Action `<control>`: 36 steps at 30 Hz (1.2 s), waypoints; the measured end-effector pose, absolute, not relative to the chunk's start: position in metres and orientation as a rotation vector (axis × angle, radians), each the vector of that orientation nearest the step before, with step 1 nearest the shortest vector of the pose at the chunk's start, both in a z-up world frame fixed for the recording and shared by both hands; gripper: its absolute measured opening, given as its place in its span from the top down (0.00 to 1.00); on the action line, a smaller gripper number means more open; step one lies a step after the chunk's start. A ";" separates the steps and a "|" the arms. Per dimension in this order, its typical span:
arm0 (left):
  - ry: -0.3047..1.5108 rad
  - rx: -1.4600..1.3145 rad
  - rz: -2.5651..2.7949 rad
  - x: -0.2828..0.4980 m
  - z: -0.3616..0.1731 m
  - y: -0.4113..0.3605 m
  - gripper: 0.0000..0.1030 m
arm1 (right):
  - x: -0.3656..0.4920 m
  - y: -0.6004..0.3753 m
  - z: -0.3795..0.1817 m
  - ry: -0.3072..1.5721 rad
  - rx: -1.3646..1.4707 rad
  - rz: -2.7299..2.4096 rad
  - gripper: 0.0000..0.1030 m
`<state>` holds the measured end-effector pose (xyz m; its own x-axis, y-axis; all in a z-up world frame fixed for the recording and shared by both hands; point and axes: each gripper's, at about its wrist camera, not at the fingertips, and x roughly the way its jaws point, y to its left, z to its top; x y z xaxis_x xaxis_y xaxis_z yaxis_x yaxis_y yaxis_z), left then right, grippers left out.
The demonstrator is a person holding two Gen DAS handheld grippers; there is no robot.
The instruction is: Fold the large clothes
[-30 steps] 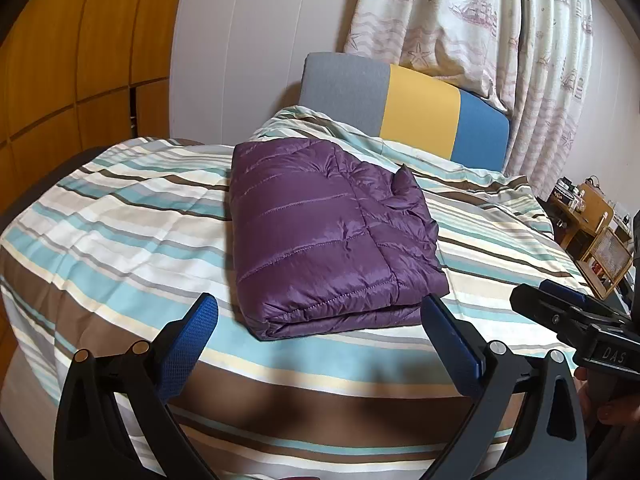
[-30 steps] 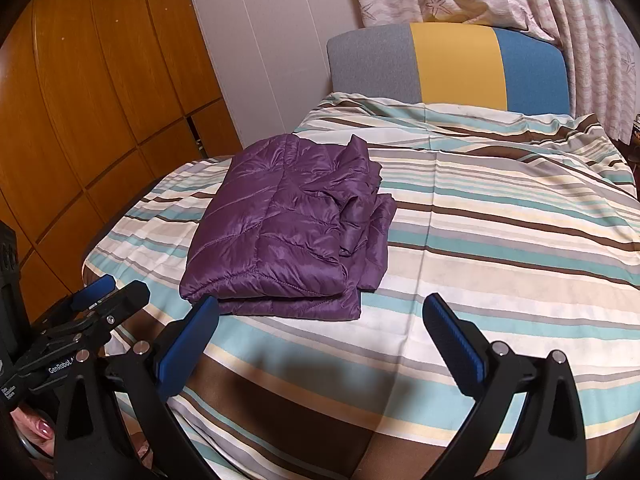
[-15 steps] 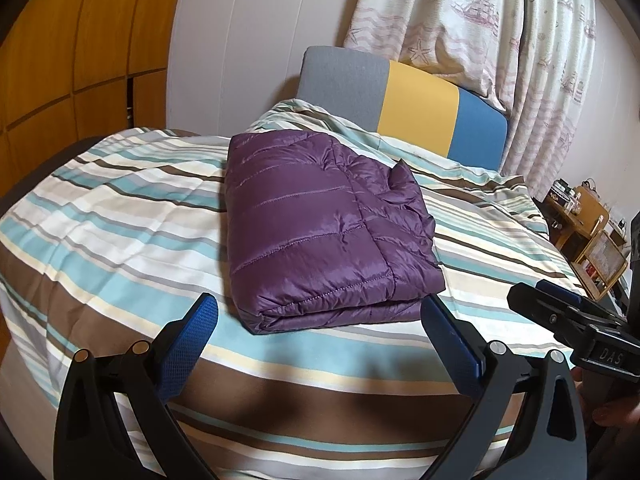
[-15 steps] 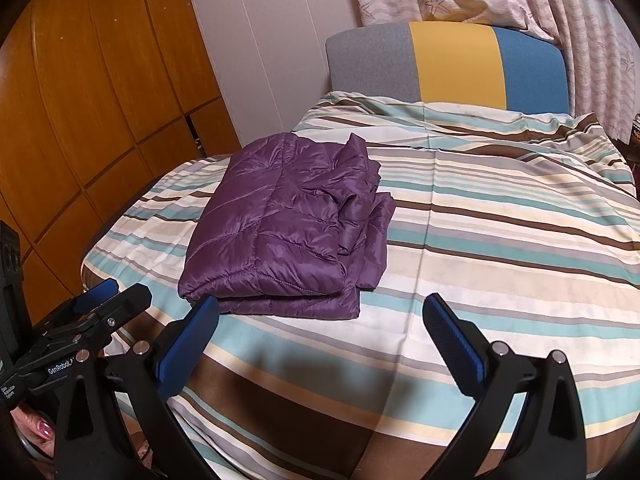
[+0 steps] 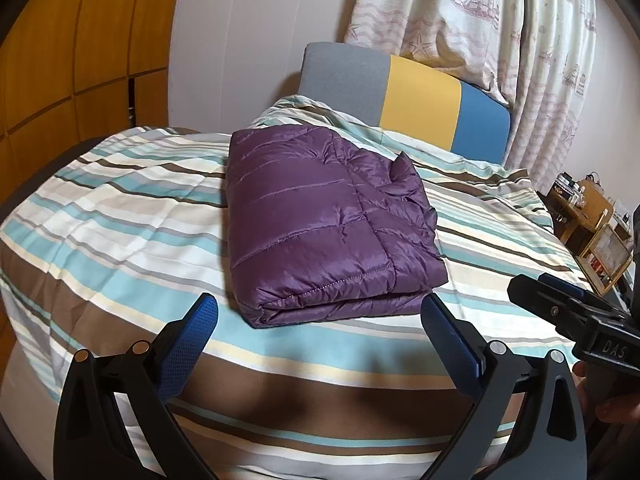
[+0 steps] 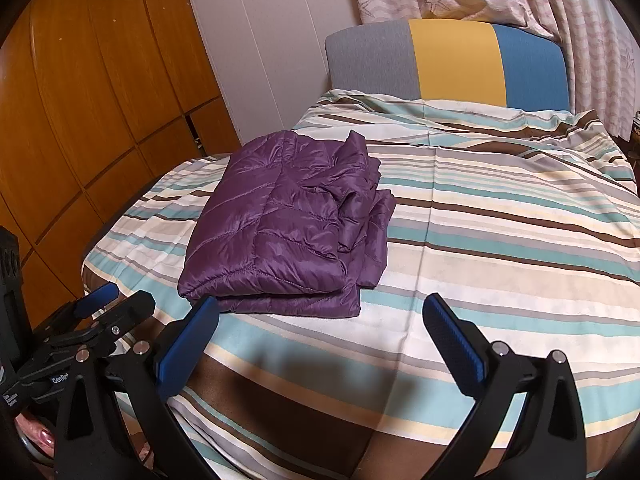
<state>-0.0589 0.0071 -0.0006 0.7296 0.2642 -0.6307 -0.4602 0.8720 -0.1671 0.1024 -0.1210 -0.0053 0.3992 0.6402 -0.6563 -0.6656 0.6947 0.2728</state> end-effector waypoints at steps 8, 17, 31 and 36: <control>0.632 -0.322 0.396 -0.059 0.001 0.004 0.03 | 0.103 -0.121 -0.007 0.819 -0.034 0.826 0.02; 0.636 -0.323 0.395 -0.059 0.000 0.002 0.03 | 0.103 -0.121 -0.007 0.823 -0.034 0.824 0.02; 0.658 -0.323 0.383 -0.054 -0.006 0.001 0.03 | 0.105 -0.118 -0.010 0.837 -0.031 0.819 0.02; 0.680 -0.331 0.377 -0.051 -0.012 0.003 0.03 | 0.109 -0.116 -0.014 0.852 -0.024 0.812 0.02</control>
